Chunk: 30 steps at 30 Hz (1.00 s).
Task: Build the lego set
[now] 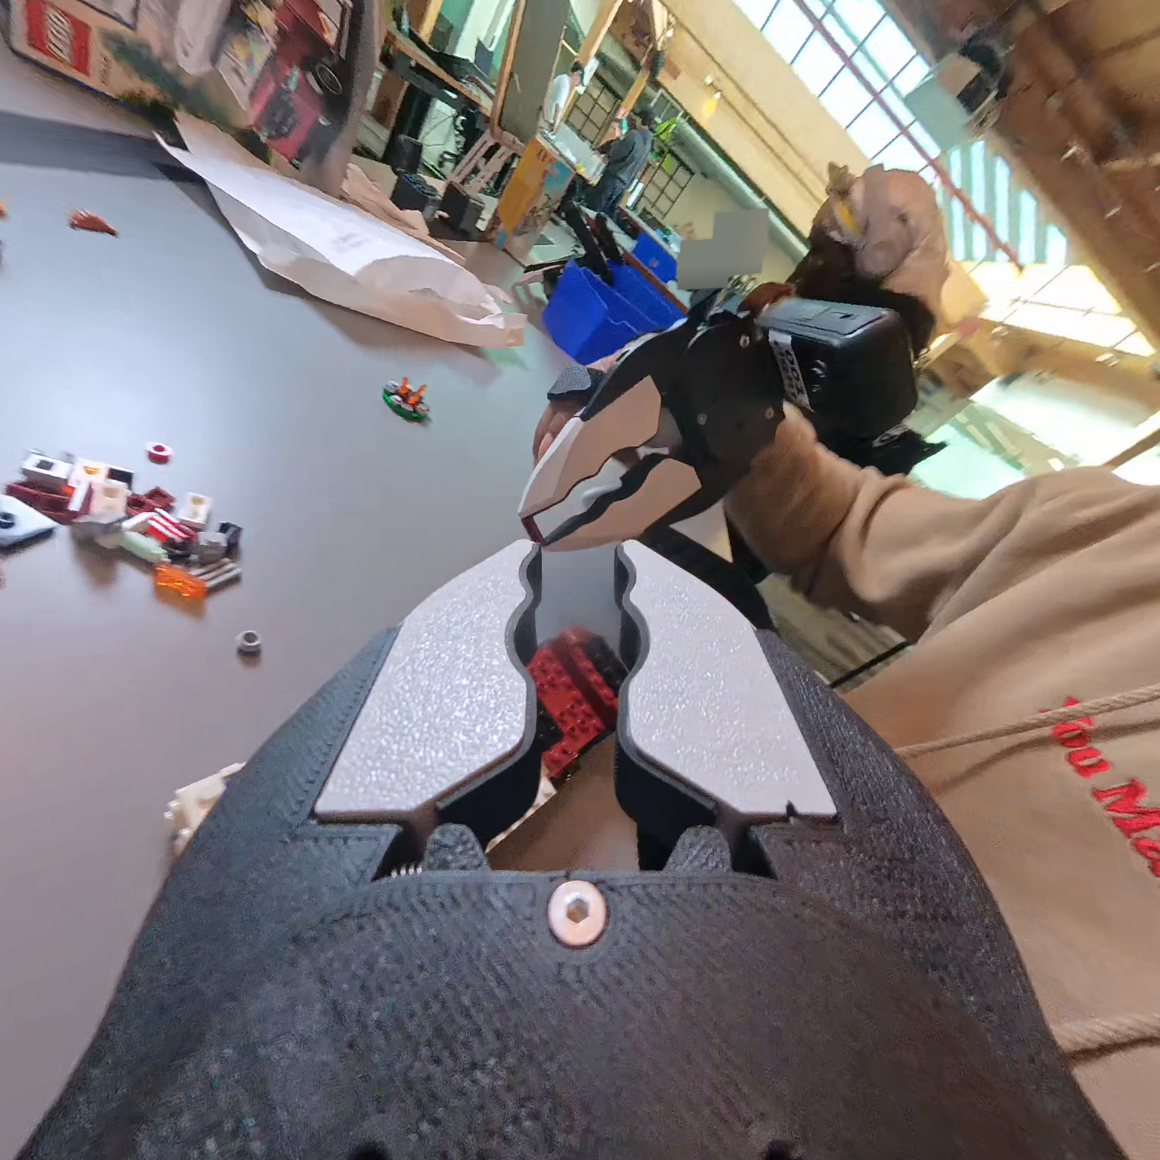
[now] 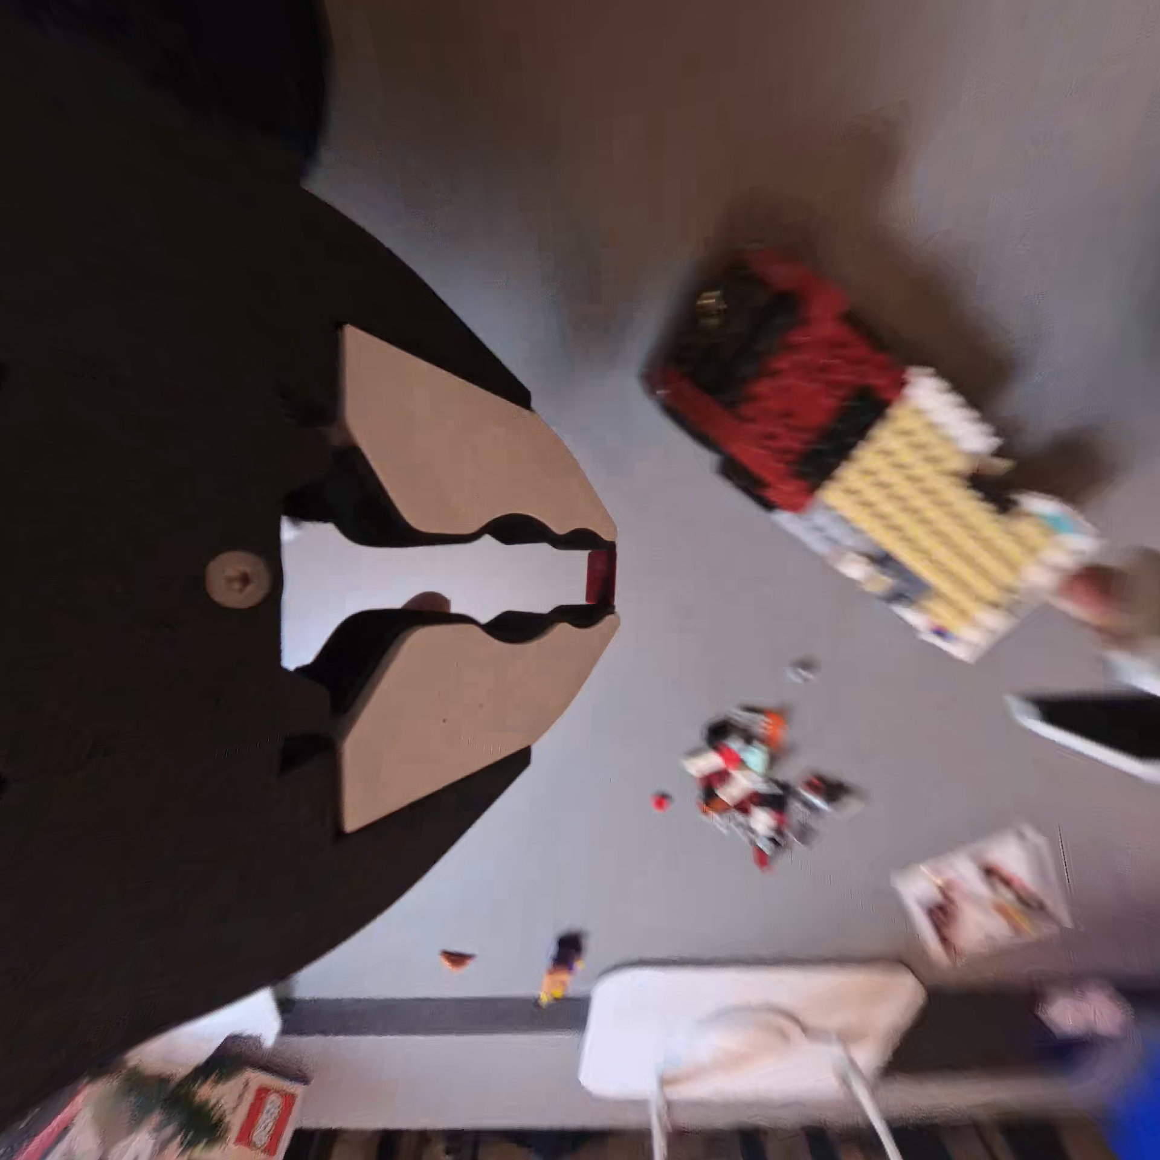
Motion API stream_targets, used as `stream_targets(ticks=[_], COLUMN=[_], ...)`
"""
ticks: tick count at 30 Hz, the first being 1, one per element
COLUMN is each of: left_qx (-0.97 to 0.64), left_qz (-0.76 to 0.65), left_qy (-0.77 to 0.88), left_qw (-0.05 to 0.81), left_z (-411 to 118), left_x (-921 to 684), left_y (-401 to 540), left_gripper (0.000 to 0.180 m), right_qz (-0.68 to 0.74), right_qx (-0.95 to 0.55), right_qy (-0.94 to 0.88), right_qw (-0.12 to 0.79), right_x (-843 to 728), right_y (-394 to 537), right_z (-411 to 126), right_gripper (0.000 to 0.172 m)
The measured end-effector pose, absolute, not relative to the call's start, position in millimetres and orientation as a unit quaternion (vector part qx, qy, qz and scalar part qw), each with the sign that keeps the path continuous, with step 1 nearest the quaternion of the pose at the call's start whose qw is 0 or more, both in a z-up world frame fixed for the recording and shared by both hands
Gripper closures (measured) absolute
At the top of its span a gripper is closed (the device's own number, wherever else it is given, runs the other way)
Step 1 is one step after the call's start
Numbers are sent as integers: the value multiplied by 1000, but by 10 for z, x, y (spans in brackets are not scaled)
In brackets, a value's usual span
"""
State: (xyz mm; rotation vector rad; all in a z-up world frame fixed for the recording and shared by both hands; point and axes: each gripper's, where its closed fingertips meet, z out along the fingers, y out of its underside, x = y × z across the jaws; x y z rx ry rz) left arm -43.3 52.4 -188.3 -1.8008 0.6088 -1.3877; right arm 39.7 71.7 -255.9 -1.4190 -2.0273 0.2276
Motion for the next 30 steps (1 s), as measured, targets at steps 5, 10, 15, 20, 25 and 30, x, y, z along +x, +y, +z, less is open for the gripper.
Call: stream_targets(ticks=[5, 10, 15, 20, 25, 30], left_qx=[-725, -738, -738, -735, -732, -730], left_qz=[-472, -416, -402, -408, -406, -408], left_qy=[267, 300, 319, 317, 318, 318], left_qw=[424, 439, 438, 438, 446, 446], left_z=[-2021, -2162, -2203, -2191, -2137, -2127], left_x=[-541, -553, -522, -529, -535, -524], left_y=[597, 631, 603, 596, 591, 589], left_gripper=[162, 165, 164, 164, 164, 165], right_qz=[-112, -226, -251, -173, 64, 207], right_qx=[-415, -235, -184, -286, -528, -703], right_qy=[-900, -945, -949, -942, -834, -645], right_qw=[73, -25, -39, 21, 149, 217], right_x=[894, 966, 923, 843, 704, 824], right_y=[844, 890, 897, 772, 642, 735], right_z=[-2891, -3037, -3045, -2945, -2721, -2729], right_gripper=[155, 155, 155, 132, 125, 138])
